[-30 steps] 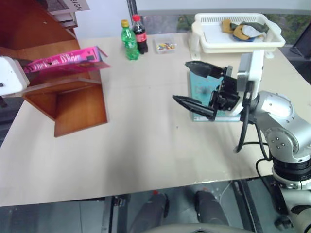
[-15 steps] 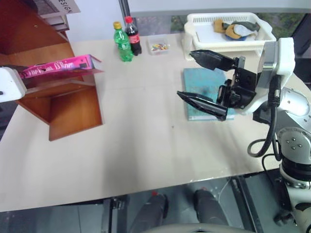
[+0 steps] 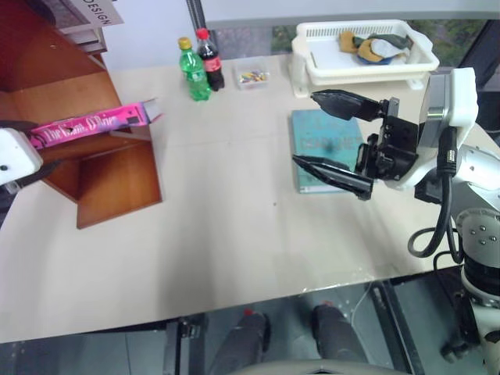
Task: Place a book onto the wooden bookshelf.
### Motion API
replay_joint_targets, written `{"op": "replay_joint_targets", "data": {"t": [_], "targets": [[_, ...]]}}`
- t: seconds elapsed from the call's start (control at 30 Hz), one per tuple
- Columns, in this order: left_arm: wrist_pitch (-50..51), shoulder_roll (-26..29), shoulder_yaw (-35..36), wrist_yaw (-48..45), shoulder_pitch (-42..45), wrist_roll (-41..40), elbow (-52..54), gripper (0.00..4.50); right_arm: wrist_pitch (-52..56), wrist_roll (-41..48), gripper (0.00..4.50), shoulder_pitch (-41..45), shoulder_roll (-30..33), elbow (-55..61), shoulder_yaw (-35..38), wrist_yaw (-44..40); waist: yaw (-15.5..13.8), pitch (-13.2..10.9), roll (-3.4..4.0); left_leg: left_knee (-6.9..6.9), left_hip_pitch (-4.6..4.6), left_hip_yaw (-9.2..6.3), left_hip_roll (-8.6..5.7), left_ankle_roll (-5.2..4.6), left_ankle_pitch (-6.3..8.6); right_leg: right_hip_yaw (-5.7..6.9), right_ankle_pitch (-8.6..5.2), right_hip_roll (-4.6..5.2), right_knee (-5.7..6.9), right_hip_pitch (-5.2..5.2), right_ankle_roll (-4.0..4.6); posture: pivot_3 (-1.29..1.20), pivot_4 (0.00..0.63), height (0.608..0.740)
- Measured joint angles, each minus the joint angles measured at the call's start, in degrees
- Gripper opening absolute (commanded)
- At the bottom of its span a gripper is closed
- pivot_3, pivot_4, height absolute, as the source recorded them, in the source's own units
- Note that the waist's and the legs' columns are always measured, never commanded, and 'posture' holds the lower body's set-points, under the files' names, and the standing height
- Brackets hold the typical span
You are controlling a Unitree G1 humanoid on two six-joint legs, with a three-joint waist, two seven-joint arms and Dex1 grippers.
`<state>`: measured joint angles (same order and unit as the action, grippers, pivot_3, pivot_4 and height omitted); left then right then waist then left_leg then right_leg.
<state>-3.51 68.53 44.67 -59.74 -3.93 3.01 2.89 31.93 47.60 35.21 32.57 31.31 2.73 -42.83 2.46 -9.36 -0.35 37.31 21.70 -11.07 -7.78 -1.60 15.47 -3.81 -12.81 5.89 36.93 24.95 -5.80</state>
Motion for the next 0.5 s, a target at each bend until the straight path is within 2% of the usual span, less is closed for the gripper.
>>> {"op": "replay_joint_targets", "data": {"t": [0.13, 0.23, 0.4, 0.47, 0.5], "targets": [[3.7, -1.4, 5.2, -3.1, -2.0, -3.3, 3.7, 3.46, -1.0, -2.1, 4.5, 0.6, -0.7, -3.6, -1.4, -1.7, -0.1, 0.0, 0.0, 0.0, 0.12, 0.04, 0.0, 0.01, 0.01, -0.01, 0.01, 0.02, -0.1, 0.1, 0.01, 0.0, 0.15, 0.74], [11.5, -3.8, 9.1, -6.5, -1.9, -11.1, 9.4, 3.46, -1.6, -3.8, 4.5, 0.7, -0.7, -5.8, -2.1, -3.2, -0.1, 0.0, -0.04, 0.01, 0.23, 0.01, 0.0, 0.02, 0.02, 0.04, 0.01, 0.02, -0.12, 0.17, 0.01, 0.0, 0.15, 0.74], [22.3, -3.8, 15.7, -8.6, -1.1, -18.6, 18.1, 3.46, -2.2, -6.2, 4.5, 1.6, -1.4, -8.0, -3.1, -4.2, -0.1, 0.0, -0.05, 0.01, 0.19, 0.01, 0.02, 0.04, 0.03, 0.05, 0.0, 0.01, -0.1, 0.17, 0.02, 0.0, 0.15, 0.74], [24.3, -3.8, 16.2, -8.6, -0.9, -19.8, 19.5, 3.46, -2.2, -6.5, 4.5, 1.7, -1.5, -8.2, -3.5, -4.3, -0.1, 0.0, -0.04, 0.01, 0.17, 0.02, 0.03, 0.05, 0.03, 0.05, 0.0, -0.01, -0.09, 0.16, 0.02, 0.0, 0.15, 0.74], [29.2, -3.8, 16.3, -8.1, -0.4, -22.9, 21.5, 3.46, -2.2, -6.7, 4.5, 1.7, -1.5, -8.6, -3.7, -4.6, -0.2, 0.0, -0.05, 0.02, 0.17, 0.02, 0.05, 0.06, 0.03, 0.05, 0.01, -0.03, -0.08, 0.16, 0.03, 0.0, 0.15, 0.74]]}}
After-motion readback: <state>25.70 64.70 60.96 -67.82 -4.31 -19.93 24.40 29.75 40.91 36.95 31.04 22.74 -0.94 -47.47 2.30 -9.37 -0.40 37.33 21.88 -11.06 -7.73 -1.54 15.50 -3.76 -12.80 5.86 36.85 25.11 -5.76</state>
